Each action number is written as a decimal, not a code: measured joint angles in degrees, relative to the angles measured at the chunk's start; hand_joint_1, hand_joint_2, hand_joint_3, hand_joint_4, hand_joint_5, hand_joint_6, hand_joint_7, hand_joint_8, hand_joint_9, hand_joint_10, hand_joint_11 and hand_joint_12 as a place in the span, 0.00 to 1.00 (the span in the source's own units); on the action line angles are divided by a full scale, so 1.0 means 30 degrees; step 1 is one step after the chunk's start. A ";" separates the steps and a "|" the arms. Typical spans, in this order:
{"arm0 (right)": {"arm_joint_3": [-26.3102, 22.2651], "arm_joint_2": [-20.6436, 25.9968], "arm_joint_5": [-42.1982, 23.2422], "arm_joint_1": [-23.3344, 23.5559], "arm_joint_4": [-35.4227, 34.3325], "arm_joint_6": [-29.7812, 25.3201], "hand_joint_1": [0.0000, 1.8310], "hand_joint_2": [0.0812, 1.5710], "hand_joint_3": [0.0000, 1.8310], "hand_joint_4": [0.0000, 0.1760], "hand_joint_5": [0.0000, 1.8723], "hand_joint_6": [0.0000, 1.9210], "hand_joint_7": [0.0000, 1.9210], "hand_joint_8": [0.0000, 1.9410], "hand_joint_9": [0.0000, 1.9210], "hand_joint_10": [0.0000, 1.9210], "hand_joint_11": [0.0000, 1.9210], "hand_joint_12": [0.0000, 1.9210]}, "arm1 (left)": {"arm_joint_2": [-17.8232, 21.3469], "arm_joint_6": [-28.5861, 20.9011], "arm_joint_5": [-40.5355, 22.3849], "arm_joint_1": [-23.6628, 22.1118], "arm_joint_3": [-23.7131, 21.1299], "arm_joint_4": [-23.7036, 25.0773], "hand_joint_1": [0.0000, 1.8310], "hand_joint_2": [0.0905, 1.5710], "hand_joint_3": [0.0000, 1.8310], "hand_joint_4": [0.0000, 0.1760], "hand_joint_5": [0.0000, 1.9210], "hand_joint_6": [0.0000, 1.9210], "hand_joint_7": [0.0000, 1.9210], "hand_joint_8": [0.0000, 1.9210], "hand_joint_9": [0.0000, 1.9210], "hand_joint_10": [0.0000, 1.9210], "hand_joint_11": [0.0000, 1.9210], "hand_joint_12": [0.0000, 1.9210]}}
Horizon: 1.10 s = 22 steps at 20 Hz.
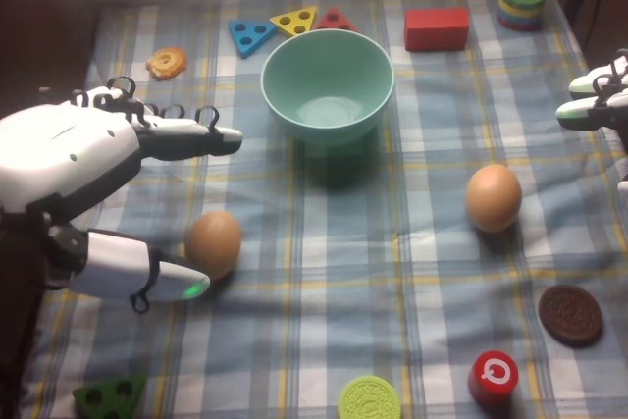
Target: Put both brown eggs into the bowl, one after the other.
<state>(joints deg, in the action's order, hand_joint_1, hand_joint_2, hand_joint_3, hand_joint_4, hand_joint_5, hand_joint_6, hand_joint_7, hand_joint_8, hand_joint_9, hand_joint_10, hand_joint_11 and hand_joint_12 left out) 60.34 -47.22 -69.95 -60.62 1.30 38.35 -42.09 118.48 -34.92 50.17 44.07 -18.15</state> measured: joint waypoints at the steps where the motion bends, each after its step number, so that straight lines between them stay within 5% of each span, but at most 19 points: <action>1: 0.0000 0.0000 -0.0022 0.0036 0.0095 -0.0066 0.39 0.83 0.00 0.00 0.34 0.00 0.29 0.00 0.28 0.00 0.17 0.30 | -0.0248 0.0364 0.0444 -0.0197 0.0073 0.0153 0.45 0.55 0.00 1.00 0.20 0.00 0.25 0.00 0.27 0.00 0.00 0.49; 7: -0.0036 0.0015 -0.0087 0.0080 0.0175 -0.0131 0.38 0.83 0.00 0.00 0.34 0.00 0.29 0.00 0.28 0.00 0.17 0.29 | -0.1013 0.1158 0.2681 -0.0765 0.1020 -0.0095 0.48 0.55 0.00 1.00 0.25 0.00 0.28 0.00 0.29 0.00 0.00 0.55; 14: -0.0036 0.0015 -0.0095 0.0080 0.0270 -0.0138 0.39 0.83 0.00 0.00 0.35 0.00 0.29 0.00 0.29 0.00 0.19 0.30 | -0.1821 0.1428 0.3803 -0.1253 0.1632 -0.0124 0.44 0.60 0.00 1.00 0.26 0.00 0.30 0.00 0.31 0.00 0.00 0.47; 17: -0.0036 0.0015 -0.0095 0.0080 0.0284 -0.0146 0.41 0.83 0.00 0.00 0.35 0.00 0.29 0.00 0.28 0.00 0.18 0.30 | -0.1974 0.1494 0.4167 -0.1333 0.1814 -0.0189 0.45 0.62 0.00 0.85 0.31 0.01 0.33 0.00 0.33 0.01 0.00 0.52; 20: -0.0036 0.0015 -0.0095 0.0080 0.0284 -0.0182 0.40 0.83 0.00 0.00 0.36 0.00 0.29 0.00 0.29 0.00 0.18 0.30 | -0.2098 0.1967 0.4328 -0.1341 0.1851 -0.0488 0.52 0.62 0.00 0.53 0.39 0.01 0.37 0.01 0.35 0.01 0.00 0.46; 22: -0.0036 0.0015 -0.0087 0.0080 0.0270 -0.0189 0.39 0.84 0.00 0.00 0.35 0.00 0.29 0.00 0.29 0.00 0.18 0.29 | -0.2120 0.2222 0.4342 -0.1392 0.1931 -0.0692 0.54 0.65 0.00 0.55 0.41 0.00 0.37 0.00 0.35 0.00 0.00 0.50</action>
<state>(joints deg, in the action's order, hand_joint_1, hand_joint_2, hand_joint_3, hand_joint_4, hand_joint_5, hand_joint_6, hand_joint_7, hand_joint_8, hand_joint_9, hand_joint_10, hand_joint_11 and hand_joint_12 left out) 60.23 -47.18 -70.22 -60.38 2.11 37.78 -48.45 125.14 -21.89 46.00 49.87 -20.23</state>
